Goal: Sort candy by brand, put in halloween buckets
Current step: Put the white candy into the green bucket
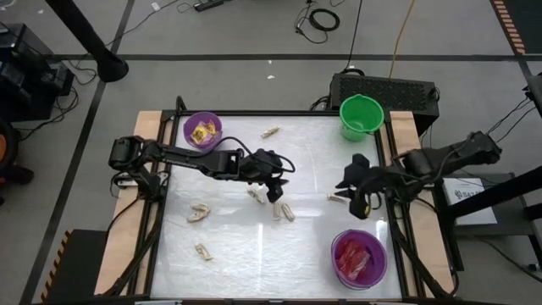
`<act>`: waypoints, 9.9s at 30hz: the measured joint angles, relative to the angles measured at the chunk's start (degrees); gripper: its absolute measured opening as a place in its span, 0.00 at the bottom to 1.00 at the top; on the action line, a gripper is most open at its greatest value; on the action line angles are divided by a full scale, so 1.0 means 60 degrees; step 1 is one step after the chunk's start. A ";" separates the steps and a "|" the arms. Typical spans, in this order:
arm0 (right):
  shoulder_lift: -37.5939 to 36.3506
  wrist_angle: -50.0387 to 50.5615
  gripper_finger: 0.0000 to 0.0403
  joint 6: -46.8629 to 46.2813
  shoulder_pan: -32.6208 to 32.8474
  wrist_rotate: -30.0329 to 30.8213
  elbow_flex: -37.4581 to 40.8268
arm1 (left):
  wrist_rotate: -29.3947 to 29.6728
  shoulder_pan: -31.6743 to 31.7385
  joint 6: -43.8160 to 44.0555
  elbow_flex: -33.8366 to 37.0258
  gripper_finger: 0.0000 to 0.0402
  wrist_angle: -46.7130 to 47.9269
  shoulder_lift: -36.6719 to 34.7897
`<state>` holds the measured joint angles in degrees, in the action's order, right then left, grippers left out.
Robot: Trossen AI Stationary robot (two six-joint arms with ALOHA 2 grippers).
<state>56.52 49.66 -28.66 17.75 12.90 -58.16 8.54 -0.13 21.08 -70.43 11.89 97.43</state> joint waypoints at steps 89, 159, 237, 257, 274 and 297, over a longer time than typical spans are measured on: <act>0.1424 -0.2015 0.38 -0.4067 0.0023 -0.0395 0.3517 | -0.1692 -0.0157 -0.6006 0.0171 0.03 -0.0465 0.1231; -0.0686 -0.3493 0.38 -0.7797 -0.0579 -0.0112 0.3510 | -0.1702 0.3388 -0.3070 -1.0761 0.02 -0.5404 0.9843; -0.0687 -0.3676 0.38 -0.7095 -0.0806 -0.0104 0.3510 | -0.2669 0.3004 -0.5979 -0.8729 0.49 1.1055 0.5154; -0.0683 -0.3818 0.38 -0.6783 -0.1232 -0.0159 0.3513 | -0.2145 0.5665 -0.4567 -0.5869 0.49 0.6559 0.4878; -0.0683 -0.4211 0.38 -0.6816 -0.1409 -0.0166 0.3513 | -0.2595 0.5706 -0.4466 -0.5894 0.49 0.5882 0.5865; -0.0684 -0.4181 0.38 -0.6578 -0.1409 -0.0088 0.3513 | -0.3696 0.5223 -0.4907 -0.7008 0.04 0.7531 0.5589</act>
<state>52.42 24.57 -68.13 9.30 12.37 -37.08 -13.63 31.21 -8.36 -112.48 57.07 130.96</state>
